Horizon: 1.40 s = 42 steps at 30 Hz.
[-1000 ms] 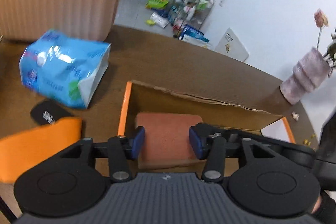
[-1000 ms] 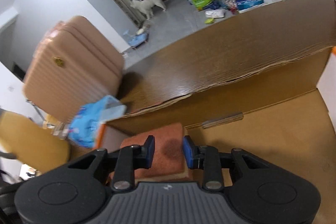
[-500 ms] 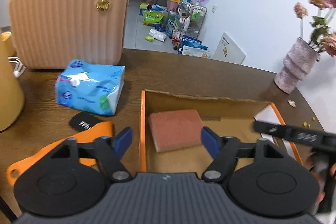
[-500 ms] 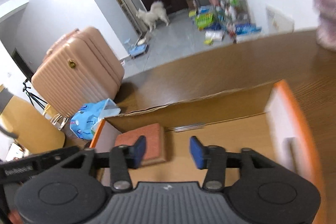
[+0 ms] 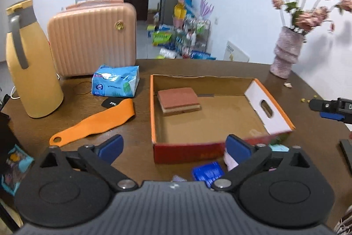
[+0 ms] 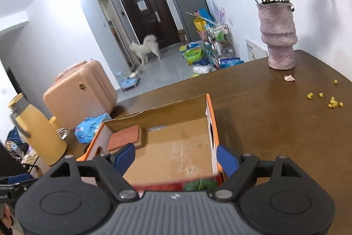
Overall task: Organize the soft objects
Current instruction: 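Reach the left tool to the white-and-yellow plush sheep and grasp it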
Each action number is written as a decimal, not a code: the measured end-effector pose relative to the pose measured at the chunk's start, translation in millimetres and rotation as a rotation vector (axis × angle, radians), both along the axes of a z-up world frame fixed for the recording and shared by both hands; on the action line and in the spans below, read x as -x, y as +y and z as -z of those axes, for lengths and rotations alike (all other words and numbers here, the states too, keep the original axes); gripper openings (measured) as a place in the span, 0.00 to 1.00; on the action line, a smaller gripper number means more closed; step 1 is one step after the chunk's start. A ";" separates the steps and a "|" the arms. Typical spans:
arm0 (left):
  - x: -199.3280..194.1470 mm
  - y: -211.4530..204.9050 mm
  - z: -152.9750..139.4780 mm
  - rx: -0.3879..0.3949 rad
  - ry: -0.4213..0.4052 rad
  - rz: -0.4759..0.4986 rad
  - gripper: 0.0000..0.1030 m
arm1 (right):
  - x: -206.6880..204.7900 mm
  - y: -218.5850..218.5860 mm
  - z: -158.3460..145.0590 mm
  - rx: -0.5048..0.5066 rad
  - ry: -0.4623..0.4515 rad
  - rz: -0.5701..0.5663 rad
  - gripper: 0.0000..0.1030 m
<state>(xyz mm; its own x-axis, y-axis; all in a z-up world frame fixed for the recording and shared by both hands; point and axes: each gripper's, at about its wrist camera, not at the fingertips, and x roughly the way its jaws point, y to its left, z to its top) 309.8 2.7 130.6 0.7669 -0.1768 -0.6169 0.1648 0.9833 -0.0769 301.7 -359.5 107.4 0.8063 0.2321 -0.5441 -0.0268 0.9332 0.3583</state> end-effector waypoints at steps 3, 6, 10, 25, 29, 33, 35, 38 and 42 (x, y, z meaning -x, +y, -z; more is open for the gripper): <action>36.5 0.5 17.0 0.019 0.005 0.023 1.00 | 38.3 3.2 15.8 0.027 -0.025 -0.028 0.80; 78.3 3.9 39.4 0.037 -0.008 0.038 1.00 | 79.1 14.6 36.0 0.097 -0.053 -0.050 0.80; 134.5 12.7 69.4 0.095 -0.043 0.028 1.00 | 148.3 27.5 63.3 0.149 -0.110 -0.075 0.80; 201.3 -2.9 92.7 0.079 -0.090 0.027 1.00 | 252.4 59.4 106.3 0.104 -0.113 -0.062 0.82; 188.8 -27.5 96.5 0.050 -0.078 0.087 0.99 | 227.3 65.8 116.0 0.147 -0.118 -0.067 0.80; 174.4 -60.7 95.1 0.017 -0.101 0.176 0.99 | 189.9 68.2 121.8 0.127 -0.126 -0.072 0.71; 164.1 -75.6 96.1 0.008 -0.096 0.204 0.95 | 176.8 67.6 126.9 0.104 -0.111 -0.085 0.45; 145.6 -96.1 99.9 0.000 -0.076 0.233 0.88 | 173.8 54.9 131.3 0.059 -0.100 -0.096 0.43; 117.3 -125.3 109.9 0.013 -0.014 0.274 0.81 | 189.4 18.1 128.7 0.015 -0.081 -0.057 0.42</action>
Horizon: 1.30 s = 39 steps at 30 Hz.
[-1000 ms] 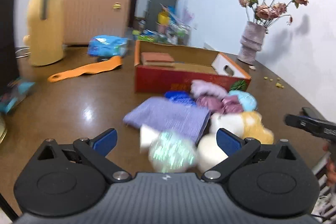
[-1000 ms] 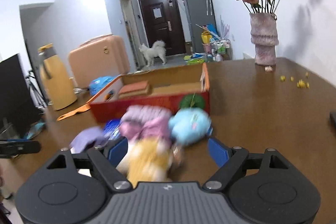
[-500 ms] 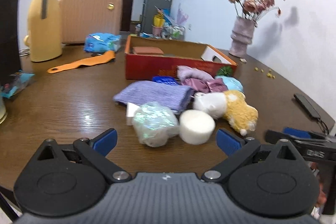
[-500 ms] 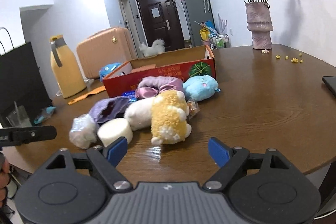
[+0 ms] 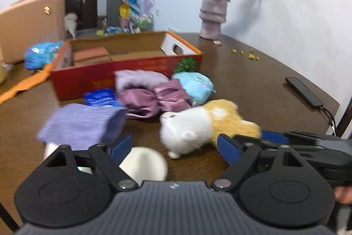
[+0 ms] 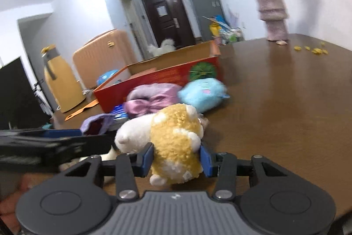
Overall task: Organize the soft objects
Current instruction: 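Reach the left tool to the white-and-yellow plush sheep and grasp it, then lower the plush sheep into the box and open the left tool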
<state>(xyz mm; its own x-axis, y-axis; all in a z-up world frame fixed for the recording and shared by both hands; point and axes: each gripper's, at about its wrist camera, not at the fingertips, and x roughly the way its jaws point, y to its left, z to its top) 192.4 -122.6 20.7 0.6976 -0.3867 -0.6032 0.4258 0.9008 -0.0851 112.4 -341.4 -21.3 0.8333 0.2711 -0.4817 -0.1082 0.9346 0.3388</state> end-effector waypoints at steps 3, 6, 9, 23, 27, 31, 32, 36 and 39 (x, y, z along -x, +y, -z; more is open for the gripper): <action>-12.7 -23.1 11.0 0.012 0.037 0.061 0.76 | 12.9 -26.1 1.3 -0.035 0.019 0.024 0.42; -18.9 -40.8 18.6 0.033 0.066 0.127 0.73 | 17.5 -43.1 4.3 -0.073 0.029 0.013 0.42; -27.5 -51.1 25.9 0.040 0.106 0.145 0.67 | 14.0 -50.9 5.4 -0.093 0.036 -0.010 0.41; -101.9 -23.3 -40.6 0.105 0.054 0.091 0.51 | -67.3 -50.8 -71.4 -0.087 -0.044 -0.149 0.39; -199.8 -14.5 -60.6 0.093 0.090 0.068 0.50 | -158.6 -37.4 -92.2 -0.048 -0.059 -0.172 0.38; -305.0 -16.3 -48.4 0.081 0.164 0.056 0.51 | -260.8 -23.0 -88.2 0.001 -0.013 -0.144 0.38; -327.9 -17.4 -40.0 0.084 0.186 0.050 0.51 | -284.6 -20.5 -83.3 0.011 0.014 -0.131 0.38; -387.4 -26.0 -6.9 0.083 0.249 0.027 0.52 | -355.0 -11.8 -59.7 0.065 0.104 -0.099 0.38; -405.6 -35.4 8.0 0.055 0.271 0.033 0.54 | -377.8 -6.9 -46.4 0.114 0.140 -0.070 0.41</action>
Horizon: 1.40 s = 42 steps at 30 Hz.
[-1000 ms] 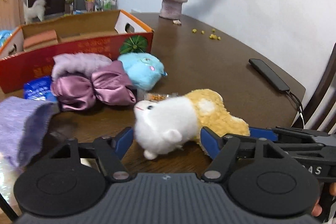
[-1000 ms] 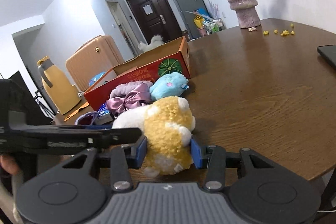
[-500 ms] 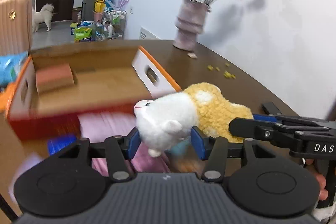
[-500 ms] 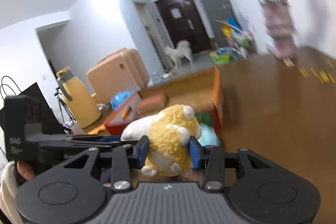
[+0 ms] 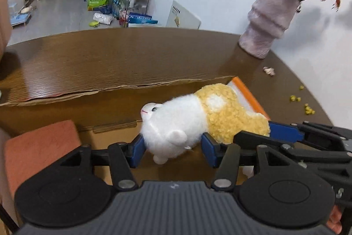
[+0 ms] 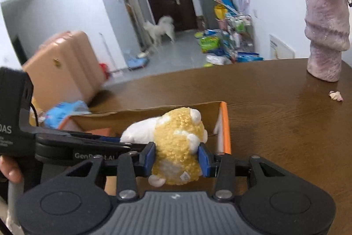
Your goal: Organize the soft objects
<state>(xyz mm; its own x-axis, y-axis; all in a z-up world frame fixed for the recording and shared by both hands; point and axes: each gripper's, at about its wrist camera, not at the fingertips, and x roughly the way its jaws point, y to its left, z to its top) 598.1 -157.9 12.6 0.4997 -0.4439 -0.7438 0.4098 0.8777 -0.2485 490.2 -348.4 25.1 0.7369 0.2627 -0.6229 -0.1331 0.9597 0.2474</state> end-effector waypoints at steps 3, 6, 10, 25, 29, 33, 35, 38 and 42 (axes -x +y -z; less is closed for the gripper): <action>-1.8 3.3 5.7 -0.015 0.028 -0.014 0.54 | -4.0 12.5 10.1 0.096 -0.005 0.002 0.43; -0.1 11.4 2.5 0.004 0.016 -0.043 0.61 | -3.0 15.0 15.3 0.117 0.001 0.006 0.43; 18.8 21.9 -22.0 -0.002 -0.020 -0.056 0.62 | 7.0 17.1 -2.6 0.144 -0.023 0.022 0.57; 210.2 119.6 -165.8 -0.097 -0.308 -0.176 0.87 | 165.1 0.6 -118.5 0.233 -0.193 -0.008 0.75; 261.3 133.2 -167.5 -0.103 -0.346 -0.207 0.88 | 209.7 5.7 -133.5 0.224 -0.242 -0.012 0.75; 327.9 146.0 -153.1 -0.104 -0.411 -0.194 0.92 | 254.9 13.2 -132.6 0.189 -0.284 -0.035 0.77; 356.1 150.0 -141.1 -0.109 -0.414 -0.187 0.92 | 279.5 16.8 -124.7 0.178 -0.290 -0.041 0.77; 400.7 153.6 -117.6 -0.128 -0.403 -0.158 0.92 | 320.2 22.5 -105.7 0.151 -0.296 -0.048 0.81; 462.1 164.5 -84.5 -0.119 -0.451 -0.125 0.95 | 376.4 29.5 -72.8 0.102 -0.302 -0.074 0.82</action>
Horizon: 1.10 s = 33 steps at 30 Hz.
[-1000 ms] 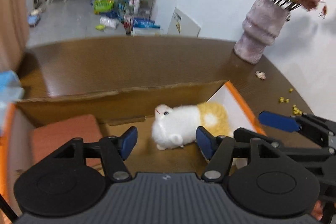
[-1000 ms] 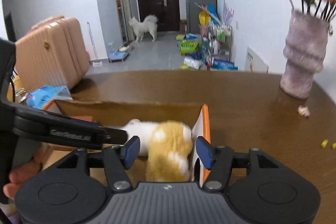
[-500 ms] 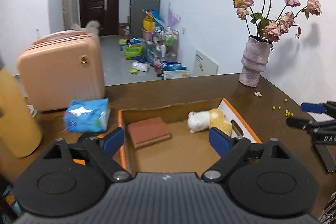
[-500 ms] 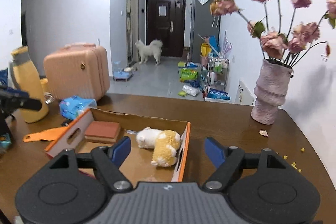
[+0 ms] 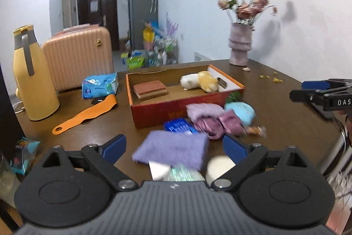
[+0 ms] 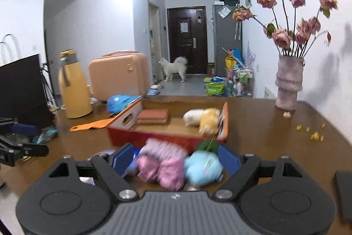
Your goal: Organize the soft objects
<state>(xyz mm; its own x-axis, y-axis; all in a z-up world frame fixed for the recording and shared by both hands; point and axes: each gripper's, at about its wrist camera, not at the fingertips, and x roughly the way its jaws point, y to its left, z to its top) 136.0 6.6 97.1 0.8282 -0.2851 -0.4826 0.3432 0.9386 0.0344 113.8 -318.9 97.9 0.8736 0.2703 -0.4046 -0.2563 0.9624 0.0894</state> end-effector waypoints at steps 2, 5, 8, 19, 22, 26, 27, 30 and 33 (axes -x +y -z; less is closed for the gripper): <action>20.8 1.4 12.0 -0.013 -0.030 -0.021 0.95 | 22.1 2.8 14.9 -0.019 0.016 -0.025 0.82; 51.2 6.6 27.8 0.002 -0.070 -0.053 0.95 | 57.5 8.5 35.4 -0.033 0.038 -0.018 0.82; 69.5 11.8 37.1 0.042 -0.083 -0.077 0.95 | 83.5 11.3 49.4 -0.058 0.035 0.003 0.86; 47.8 -8.1 49.0 0.107 -0.019 -0.074 0.85 | 70.5 19.1 79.1 -0.070 0.102 0.031 0.85; 34.2 -38.5 56.9 0.083 0.015 0.004 0.84 | 54.6 14.5 91.7 -0.098 0.132 0.051 0.84; 10.4 -73.6 74.4 0.031 0.084 0.061 0.85 | 37.5 5.9 102.6 -0.089 0.152 0.057 0.79; 3.6 -79.5 79.1 0.019 0.100 0.058 0.85 | 32.1 3.1 104.5 -0.083 0.161 0.057 0.78; -16.4 -92.0 91.2 -0.039 0.120 0.007 0.85 | 16.7 -6.2 107.2 -0.078 0.176 0.062 0.77; -31.1 -94.2 95.9 -0.054 0.144 0.001 0.83 | 0.2 -15.3 108.4 -0.098 0.184 0.057 0.73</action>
